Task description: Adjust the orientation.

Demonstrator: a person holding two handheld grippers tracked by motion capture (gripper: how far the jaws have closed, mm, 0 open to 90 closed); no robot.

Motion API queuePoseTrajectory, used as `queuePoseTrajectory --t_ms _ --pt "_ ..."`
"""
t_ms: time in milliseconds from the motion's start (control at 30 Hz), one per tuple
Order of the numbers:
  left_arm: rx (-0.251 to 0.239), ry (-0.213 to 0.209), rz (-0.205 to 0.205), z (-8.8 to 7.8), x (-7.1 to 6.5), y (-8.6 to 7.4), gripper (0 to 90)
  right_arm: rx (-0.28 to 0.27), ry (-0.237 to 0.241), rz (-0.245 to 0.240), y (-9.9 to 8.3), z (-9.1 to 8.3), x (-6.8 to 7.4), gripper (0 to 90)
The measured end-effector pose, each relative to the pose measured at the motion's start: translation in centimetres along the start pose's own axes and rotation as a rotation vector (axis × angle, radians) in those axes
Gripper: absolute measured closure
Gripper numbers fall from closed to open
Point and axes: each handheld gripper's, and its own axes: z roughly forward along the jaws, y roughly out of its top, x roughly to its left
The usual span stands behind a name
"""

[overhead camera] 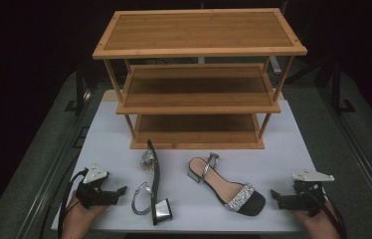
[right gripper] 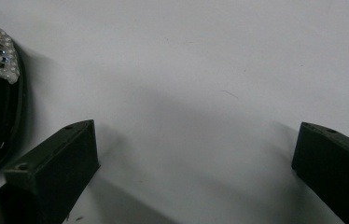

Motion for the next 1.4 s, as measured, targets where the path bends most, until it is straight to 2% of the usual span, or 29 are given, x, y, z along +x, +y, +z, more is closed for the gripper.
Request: queuePoseTrajectory --t_ms 500,567,633,700,733,933,1300,1400 --pt "0.005 -0.010 0.002 -0.2 0.2 0.1 14.6 0.000 0.001 0.002 0.0 0.0 0.0 0.0" --pt "-0.005 -0.025 0.001 -0.3 0.3 0.1 22.7 0.000 0.001 0.003 0.0 0.0 0.0 0.0" --pt "-0.009 -0.043 -0.003 -0.4 0.3 0.2 24.6 -0.001 0.001 0.003 0.0 0.0 0.0 0.0" --pt "-0.009 -0.057 0.003 -0.4 0.3 0.5 31.8 -0.001 0.001 0.003 0.0 0.0 0.0 0.0" --pt "-0.012 -0.071 0.009 -0.5 0.3 0.7 34.4 0.000 0.001 0.001 0.0 0.0 0.0 0.0" --pt "-0.017 -0.085 0.034 -0.4 0.2 1.7 44.7 -0.001 0.001 0.001 0.0 0.0 0.0 0.0" --pt "-0.055 -0.091 0.065 0.8 0.5 4.2 48.2 -0.001 0.001 0.000 0.0 0.0 0.0 0.0" --pt "-0.063 -0.100 0.097 1.6 0.3 5.0 48.2 0.000 0.001 0.002 0.0 0.0 0.0 0.0"
